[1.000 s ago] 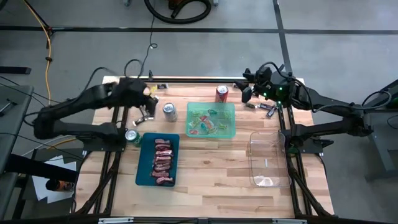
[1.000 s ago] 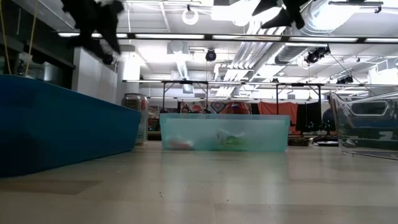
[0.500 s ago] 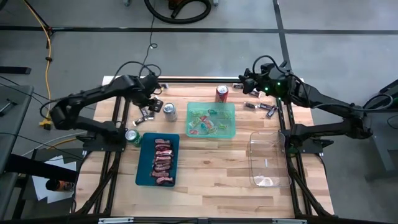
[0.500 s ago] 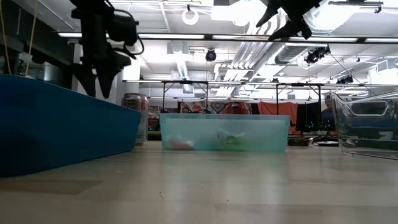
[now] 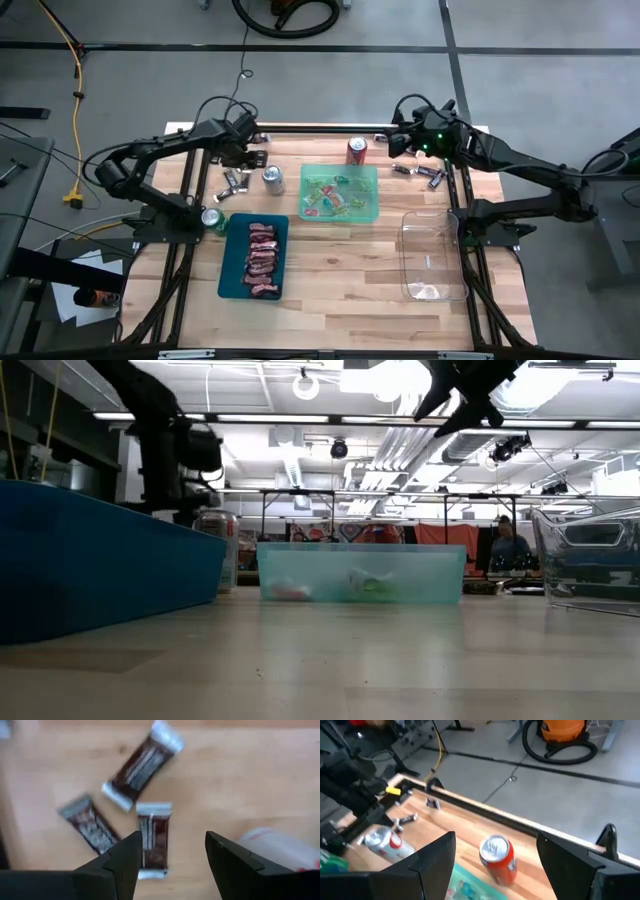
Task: Organize candy in baskets
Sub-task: Put the white brown chocolate into the transparent bin
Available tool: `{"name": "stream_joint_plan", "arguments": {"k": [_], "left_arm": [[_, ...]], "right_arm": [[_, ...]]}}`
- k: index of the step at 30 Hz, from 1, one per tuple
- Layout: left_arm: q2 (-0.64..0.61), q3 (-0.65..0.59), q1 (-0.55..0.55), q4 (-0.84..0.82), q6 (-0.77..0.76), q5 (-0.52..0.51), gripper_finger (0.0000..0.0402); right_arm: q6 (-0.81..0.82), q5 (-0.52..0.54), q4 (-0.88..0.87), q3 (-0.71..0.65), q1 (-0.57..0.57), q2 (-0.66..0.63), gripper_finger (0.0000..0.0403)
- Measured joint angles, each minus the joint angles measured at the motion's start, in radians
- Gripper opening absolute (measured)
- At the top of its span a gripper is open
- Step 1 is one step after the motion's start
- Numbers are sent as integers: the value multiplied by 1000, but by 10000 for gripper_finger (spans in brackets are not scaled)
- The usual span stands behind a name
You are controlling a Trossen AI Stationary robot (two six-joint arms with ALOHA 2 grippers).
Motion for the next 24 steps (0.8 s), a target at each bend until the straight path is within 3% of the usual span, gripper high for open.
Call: {"name": "stream_joint_plan", "arguments": {"k": [2, 12, 20, 24], "left_arm": [[0, -31, 6, 10, -33, 29, 202], [40, -122, 28, 160, -137, -41, 202], [139, -123, 24, 208, -83, -8, 202], [170, -118, 11, 185, -62, -25, 201]], "right_arm": [[31, -6, -20, 0, 0, 4, 272], [21, -7, -40, 0, -33, 43, 272], [-5, -7, -36, 0, -44, 115, 272], [20, -61, -50, 0, -42, 136, 272]]}}
